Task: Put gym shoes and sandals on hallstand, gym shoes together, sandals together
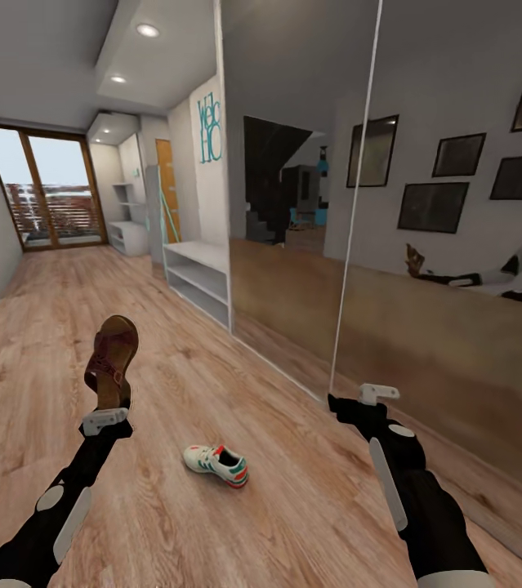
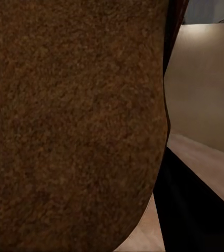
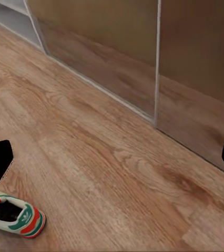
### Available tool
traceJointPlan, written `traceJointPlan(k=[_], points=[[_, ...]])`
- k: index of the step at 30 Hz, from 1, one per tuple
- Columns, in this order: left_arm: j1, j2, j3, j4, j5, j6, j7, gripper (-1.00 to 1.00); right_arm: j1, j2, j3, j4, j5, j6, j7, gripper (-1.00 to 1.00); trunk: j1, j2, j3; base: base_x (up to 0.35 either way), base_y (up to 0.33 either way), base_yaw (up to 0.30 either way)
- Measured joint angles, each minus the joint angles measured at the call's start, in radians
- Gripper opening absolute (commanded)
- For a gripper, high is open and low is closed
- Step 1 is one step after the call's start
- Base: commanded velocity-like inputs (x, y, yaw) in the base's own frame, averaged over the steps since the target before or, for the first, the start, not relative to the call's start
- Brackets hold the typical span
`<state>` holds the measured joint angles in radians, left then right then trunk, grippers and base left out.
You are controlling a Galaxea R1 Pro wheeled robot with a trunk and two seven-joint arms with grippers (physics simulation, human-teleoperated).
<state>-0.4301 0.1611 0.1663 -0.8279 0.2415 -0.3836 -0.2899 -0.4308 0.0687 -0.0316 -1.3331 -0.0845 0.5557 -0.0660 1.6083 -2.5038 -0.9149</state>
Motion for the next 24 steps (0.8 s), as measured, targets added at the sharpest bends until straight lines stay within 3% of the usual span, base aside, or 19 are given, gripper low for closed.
traceJointPlan(k=[24], points=[[0.0,-0.001,0.0,0.022,0.0,-0.001,0.0,-1.0,0.0,0.0,0.0,0.0,0.0,0.0,0.0,1.0,0.0,0.0,-0.006,0.0,-0.014,0.295]])
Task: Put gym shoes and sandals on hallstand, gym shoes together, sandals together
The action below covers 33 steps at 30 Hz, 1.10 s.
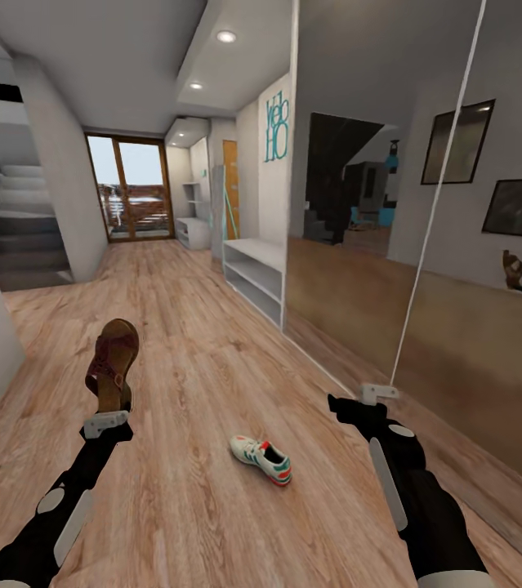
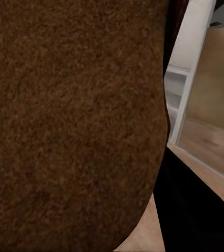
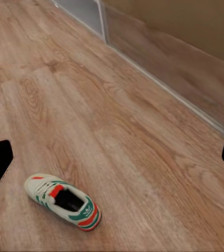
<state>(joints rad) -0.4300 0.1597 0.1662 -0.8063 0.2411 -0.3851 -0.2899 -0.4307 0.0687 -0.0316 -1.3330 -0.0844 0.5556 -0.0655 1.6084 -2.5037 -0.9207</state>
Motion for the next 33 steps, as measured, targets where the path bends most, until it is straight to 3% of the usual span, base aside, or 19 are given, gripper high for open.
traceJointPlan(k=[33], points=[[0.0,0.0,0.0,0.0,0.0,0.0,0.0,-1.0,0.0,0.0,0.0,0.0,0.0,0.0,0.0,1.0,0.0,0.0,-0.011,0.024,-0.31,0.295]])
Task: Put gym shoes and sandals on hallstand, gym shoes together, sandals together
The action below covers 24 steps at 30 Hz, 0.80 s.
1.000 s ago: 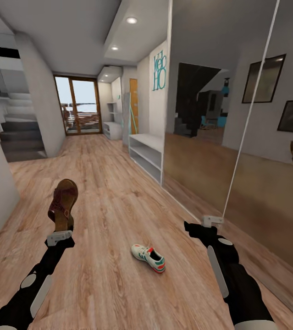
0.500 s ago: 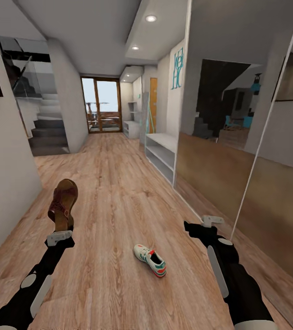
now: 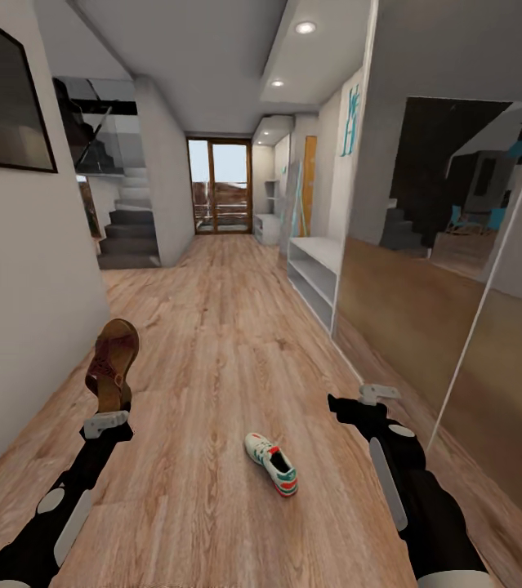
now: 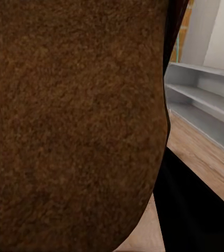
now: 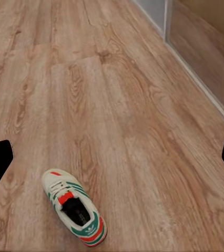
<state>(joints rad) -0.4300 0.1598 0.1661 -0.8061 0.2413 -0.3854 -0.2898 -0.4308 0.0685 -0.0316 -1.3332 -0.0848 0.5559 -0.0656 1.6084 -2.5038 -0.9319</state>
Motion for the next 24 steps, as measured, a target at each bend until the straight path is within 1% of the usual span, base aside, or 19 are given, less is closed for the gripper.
traceJointPlan(k=[4,19,24], points=[[0.0,0.0,0.0,0.0,0.0,0.0,0.0,-1.0,0.0,0.0,0.0,0.0,0.0,0.0,0.0,1.0,0.0,0.0,-0.001,0.0,-0.133,0.295],[0.0,0.0,0.0,0.0,0.0,0.0,0.0,-1.0,0.0,-0.001,0.0,0.0,0.0,0.0,0.0,1.0,0.0,0.0,-0.006,0.002,-0.009,0.295],[0.0,0.0,0.0,0.0,0.0,0.0,0.0,-1.0,0.0,-0.001,0.0,0.0,0.0,0.0,0.0,1.0,0.0,0.0,-0.008,0.112,-0.197,0.231]])
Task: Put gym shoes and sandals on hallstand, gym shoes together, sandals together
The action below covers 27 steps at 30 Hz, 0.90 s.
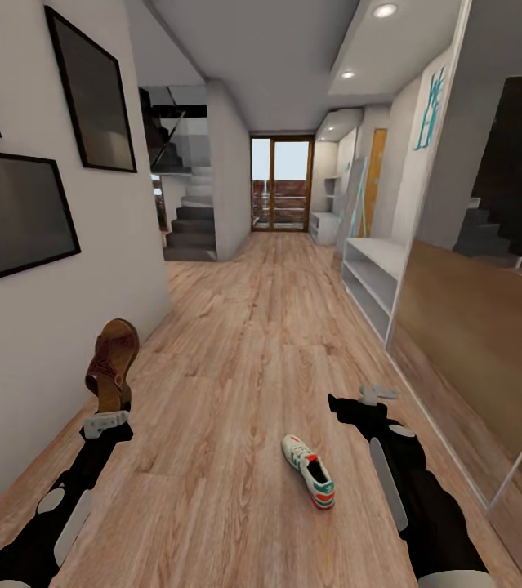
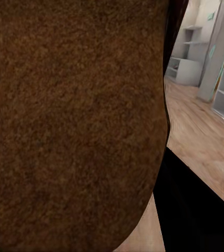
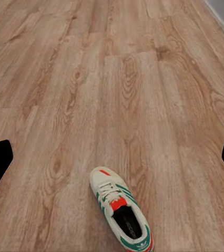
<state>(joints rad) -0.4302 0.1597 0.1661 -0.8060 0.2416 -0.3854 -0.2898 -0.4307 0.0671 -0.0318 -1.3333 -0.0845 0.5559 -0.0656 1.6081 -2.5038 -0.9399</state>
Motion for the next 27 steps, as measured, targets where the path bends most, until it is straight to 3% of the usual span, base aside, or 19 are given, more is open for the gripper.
traceJointPlan(k=[6,17,27], points=[[0.0,0.0,0.0,0.0,0.0,0.0,0.0,-1.0,0.0,-0.001,-0.001,0.0,0.0,0.0,0.0,1.0,0.0,0.0,0.0,0.091,-0.16,0.018],[-0.008,-0.036,0.008,-0.024,0.007,-0.052,-0.005,-1.0,0.0,-0.002,-0.015,-0.035,-0.001,0.036,0.006,1.0,0.0,0.0,0.0,0.0,0.0,0.0],[-0.008,-0.04,0.006,-0.068,0.008,-0.05,-0.005,-1.0,0.0,-0.002,-0.015,-0.035,-0.001,0.035,0.006,1.0,0.0,0.0,0.0,0.0,0.0,0.0]])
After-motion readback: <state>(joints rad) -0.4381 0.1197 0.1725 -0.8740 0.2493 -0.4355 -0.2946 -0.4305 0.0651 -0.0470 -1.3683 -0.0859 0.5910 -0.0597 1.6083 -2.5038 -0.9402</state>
